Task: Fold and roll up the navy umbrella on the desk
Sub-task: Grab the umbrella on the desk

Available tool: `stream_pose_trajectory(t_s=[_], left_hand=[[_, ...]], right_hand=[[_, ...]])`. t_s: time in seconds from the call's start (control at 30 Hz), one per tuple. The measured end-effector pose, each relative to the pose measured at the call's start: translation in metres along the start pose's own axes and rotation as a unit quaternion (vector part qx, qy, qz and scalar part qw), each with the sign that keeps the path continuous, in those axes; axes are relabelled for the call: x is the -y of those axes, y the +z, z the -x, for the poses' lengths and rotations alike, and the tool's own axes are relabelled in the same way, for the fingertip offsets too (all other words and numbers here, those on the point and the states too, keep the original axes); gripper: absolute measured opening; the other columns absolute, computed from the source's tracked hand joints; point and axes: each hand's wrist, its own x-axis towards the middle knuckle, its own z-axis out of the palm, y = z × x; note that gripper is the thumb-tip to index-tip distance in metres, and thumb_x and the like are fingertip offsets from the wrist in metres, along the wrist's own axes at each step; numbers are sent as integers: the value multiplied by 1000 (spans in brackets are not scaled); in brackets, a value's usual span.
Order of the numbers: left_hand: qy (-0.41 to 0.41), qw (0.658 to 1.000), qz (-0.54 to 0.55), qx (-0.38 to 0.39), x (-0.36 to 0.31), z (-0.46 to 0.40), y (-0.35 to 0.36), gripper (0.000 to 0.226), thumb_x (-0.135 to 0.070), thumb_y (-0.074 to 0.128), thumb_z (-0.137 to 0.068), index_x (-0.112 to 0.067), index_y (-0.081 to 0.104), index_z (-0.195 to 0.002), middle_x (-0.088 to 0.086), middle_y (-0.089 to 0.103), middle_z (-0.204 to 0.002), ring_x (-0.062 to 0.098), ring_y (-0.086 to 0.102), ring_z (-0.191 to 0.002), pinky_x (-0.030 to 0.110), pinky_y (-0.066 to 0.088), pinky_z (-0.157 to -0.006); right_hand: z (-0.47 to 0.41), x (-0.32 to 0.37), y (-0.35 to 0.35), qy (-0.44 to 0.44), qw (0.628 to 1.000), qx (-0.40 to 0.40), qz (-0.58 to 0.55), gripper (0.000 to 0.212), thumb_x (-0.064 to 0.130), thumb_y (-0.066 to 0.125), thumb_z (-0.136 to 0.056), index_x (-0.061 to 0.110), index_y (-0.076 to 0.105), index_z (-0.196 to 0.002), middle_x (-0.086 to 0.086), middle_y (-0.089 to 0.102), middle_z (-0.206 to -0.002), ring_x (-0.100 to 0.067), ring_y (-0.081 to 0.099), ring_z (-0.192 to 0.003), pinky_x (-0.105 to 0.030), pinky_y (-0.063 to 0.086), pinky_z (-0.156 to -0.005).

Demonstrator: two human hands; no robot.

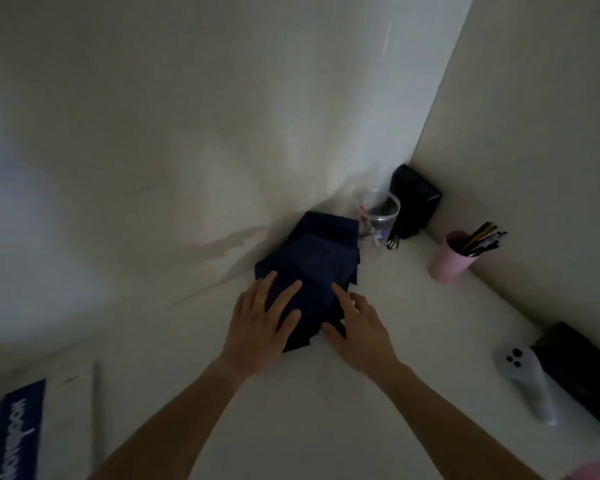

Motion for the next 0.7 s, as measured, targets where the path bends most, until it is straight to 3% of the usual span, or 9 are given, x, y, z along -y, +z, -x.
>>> stream_pose_trajectory(t_s=[0.13, 0.23, 0.33, 0.5, 0.6, 0.67, 0.7], left_hand=[[-13, 998, 56, -29, 11, 0, 57, 56, -59, 18, -104, -43, 23, -158, 3, 19, -170, 27, 19, -155, 46, 30, -121], [28, 997, 50, -54, 21, 12, 98, 55, -58, 24, -104, -42, 27, -157, 0, 13, -171, 24, 11, -157, 45, 25, -123], [34, 995, 39, -83, 28, 7, 117, 56, -57, 33, -102, -39, 31, -155, 0, 14, -170, 24, 13, -156, 43, 21, -124], [27, 991, 86, -102, 21, 17, 110, 42, -47, 46, -100, -29, 46, -139, 3, 26, -165, 24, 27, -149, 43, 37, -116], [8, 988, 125, -87, 6, 50, 87, 29, -40, 50, -98, -25, 50, -122, -4, 32, -156, 19, 39, -136, 40, 47, -102], [63, 993, 62, -82, -2, 81, 65, 35, -43, 37, -92, -16, 52, -109, 0, 45, -137, 22, 48, -117, 42, 49, -93], [104, 991, 21, -77, -2, 94, 56, 40, -41, 33, -91, -10, 55, -103, 5, 52, -127, 25, 51, -108, 43, 51, -87]], right_hand=[[-3, -23, 51, -14, 996, -82, -20, 71, 54, 48, -97, 36, 18, -159, -10, 43, -150, -25, 55, -122, -41, 55, -92], [-1, -41, 89, -58, 987, -145, 32, 63, 47, 46, -97, 26, 34, -155, -11, 58, -136, -28, 59, -114, -40, 53, -92], [-10, -53, 108, -102, 967, -211, 94, 54, 36, 55, -93, 18, 50, -145, -6, 69, -114, -28, 61, -98, -39, 52, -79], [-1, -38, 109, -110, 950, -223, 191, 54, 9, 80, -73, 3, 66, -125, -12, 70, -88, -31, 65, -76, -35, 52, -57], [30, -14, 94, -87, 958, -192, 195, 52, 14, 69, -80, 5, 56, -129, -13, 66, -106, -34, 65, -93, -37, 52, -66], [57, -2, 87, -76, 962, -183, 187, 54, 24, 66, -84, 10, 50, -133, -10, 62, -116, -33, 62, -102, -38, 51, -74], [72, 5, 83, -78, 961, -188, 189, 53, 25, 71, -79, 11, 55, -127, -10, 64, -111, -33, 65, -96, -38, 52, -68]])
